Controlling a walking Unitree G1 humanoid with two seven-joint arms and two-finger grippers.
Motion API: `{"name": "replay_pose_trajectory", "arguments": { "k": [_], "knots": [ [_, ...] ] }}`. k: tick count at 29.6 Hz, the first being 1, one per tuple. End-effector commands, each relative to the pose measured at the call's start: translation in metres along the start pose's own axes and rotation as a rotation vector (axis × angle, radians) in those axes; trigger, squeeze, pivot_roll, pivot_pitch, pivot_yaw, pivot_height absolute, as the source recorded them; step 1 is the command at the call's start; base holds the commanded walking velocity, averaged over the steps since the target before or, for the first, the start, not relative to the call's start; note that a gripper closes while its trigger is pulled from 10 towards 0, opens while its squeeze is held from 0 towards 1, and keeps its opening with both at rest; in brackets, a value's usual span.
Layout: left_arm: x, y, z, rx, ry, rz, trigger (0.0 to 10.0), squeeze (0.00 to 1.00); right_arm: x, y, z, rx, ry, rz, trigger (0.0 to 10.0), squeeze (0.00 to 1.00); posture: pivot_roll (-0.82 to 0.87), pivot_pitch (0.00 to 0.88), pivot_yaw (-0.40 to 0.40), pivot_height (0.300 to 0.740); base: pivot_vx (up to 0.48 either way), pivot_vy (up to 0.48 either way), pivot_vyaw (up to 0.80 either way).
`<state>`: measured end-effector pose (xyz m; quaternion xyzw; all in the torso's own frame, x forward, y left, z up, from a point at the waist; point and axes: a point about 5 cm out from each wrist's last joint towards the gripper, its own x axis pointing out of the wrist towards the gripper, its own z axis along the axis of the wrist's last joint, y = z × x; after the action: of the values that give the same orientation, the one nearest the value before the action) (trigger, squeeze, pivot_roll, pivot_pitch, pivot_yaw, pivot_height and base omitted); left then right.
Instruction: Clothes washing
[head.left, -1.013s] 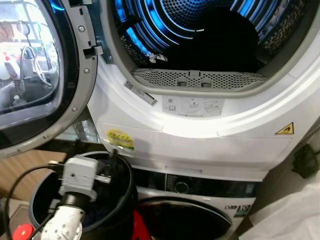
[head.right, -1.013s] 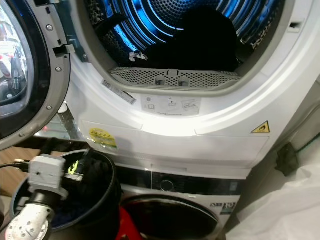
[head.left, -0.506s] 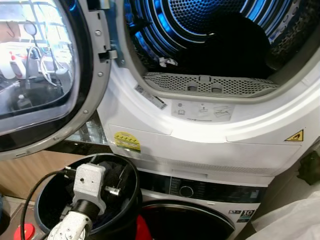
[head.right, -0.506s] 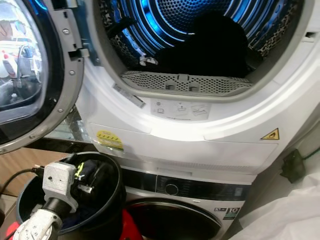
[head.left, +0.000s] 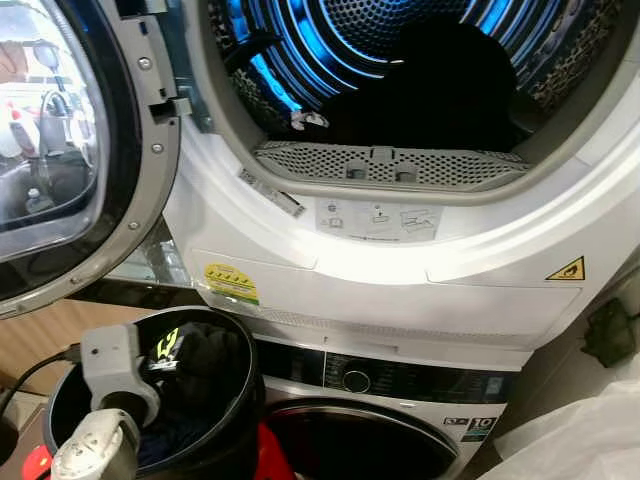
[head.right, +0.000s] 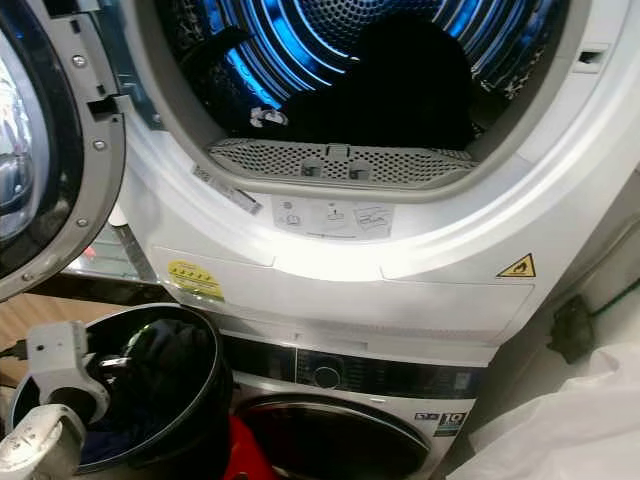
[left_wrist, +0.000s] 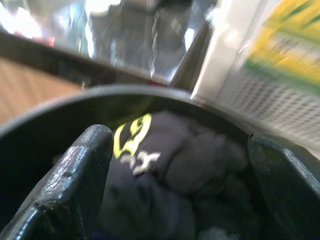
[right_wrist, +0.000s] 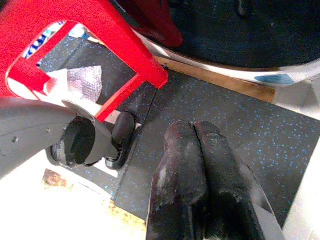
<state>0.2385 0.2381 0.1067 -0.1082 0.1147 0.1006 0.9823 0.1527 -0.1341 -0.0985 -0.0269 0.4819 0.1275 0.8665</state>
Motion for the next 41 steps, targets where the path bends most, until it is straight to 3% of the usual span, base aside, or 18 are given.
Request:
{"name": "replay_pose_trajectory", "arguments": {
  "k": [1, 2, 4, 9, 14, 23, 30, 34, 38, 41],
  "knots": [
    [0.003, 0.006, -0.005, 0.008, 0.082, -0.011, 10.0, 1.00, 0.000, 0.002, -0.003, -0.006, 0.016, 0.009, 10.0, 0.00, 0.24, 0.000, -0.007, 0.740, 0.000, 0.000, 0.00],
    [0.003, 0.006, -0.005, 0.008, 0.082, -0.011, 10.0, 1.00, 0.000, 0.002, -0.003, -0.006, 0.016, 0.009, 10.0, 0.00, 0.24, 0.000, -0.007, 0.740, 0.000, 0.000, 0.00],
    [0.014, 0.024, -0.005, 0.090, 0.145, 0.036, 10.0, 1.00, 0.000, 0.001, -0.002, -0.011, 0.015, 0.009, 10.0, 0.00, 0.25, 0.000, -0.013, 0.740, 0.000, 0.000, 0.00],
    [0.030, 0.042, -0.006, 0.070, 0.196, 0.080, 10.0, 1.00, -0.001, -0.004, -0.003, -0.016, 0.017, 0.004, 10.0, 0.00, 0.23, 0.000, -0.033, 0.740, 0.000, 0.000, 0.00],
    [0.047, 0.049, -0.007, 0.043, 0.252, 0.081, 10.0, 1.00, -0.002, -0.010, -0.004, -0.019, 0.020, -0.007, 10.0, 0.00, 0.21, 0.000, -0.054, 0.740, 0.000, 0.000, 0.00],
    [0.078, 0.052, -0.001, 0.025, 0.267, 0.056, 10.0, 1.00, -0.008, -0.031, -0.009, -0.021, 0.024, -0.048, 10.0, 0.00, 0.13, 0.000, -0.091, 0.740, 0.000, 0.000, 0.00],
    [0.085, 0.047, -0.002, -0.002, 0.310, 0.002, 10.0, 1.00, -0.013, -0.043, -0.016, -0.011, 0.031, -0.078, 10.0, 0.00, 0.09, 0.000, -0.096, 0.740, 0.000, 0.000, 0.00],
    [0.087, 0.042, -0.008, 0.039, 0.369, -0.072, 10.0, 1.00, -0.015, -0.045, -0.020, -0.008, 0.036, -0.084, 10.0, 0.00, 0.07, 0.000, -0.096, 0.740, 0.000, 0.000, 0.00],
    [0.087, 0.039, -0.014, 0.077, 0.411, -0.066, 10.0, 1.00, -0.016, -0.048, -0.020, -0.002, 0.034, -0.095, 10.0, 0.00, 0.07, 0.000, -0.093, 0.740, 0.000, 0.000, 0.00],
    [0.086, 0.043, -0.023, 0.091, 0.427, 0.017, 10.0, 1.00, -0.017, -0.052, -0.020, 0.008, 0.027, -0.104, 10.0, 0.00, 0.07, 0.000, -0.091, 0.740, 0.000, 0.000, 0.00]
  ]
}}
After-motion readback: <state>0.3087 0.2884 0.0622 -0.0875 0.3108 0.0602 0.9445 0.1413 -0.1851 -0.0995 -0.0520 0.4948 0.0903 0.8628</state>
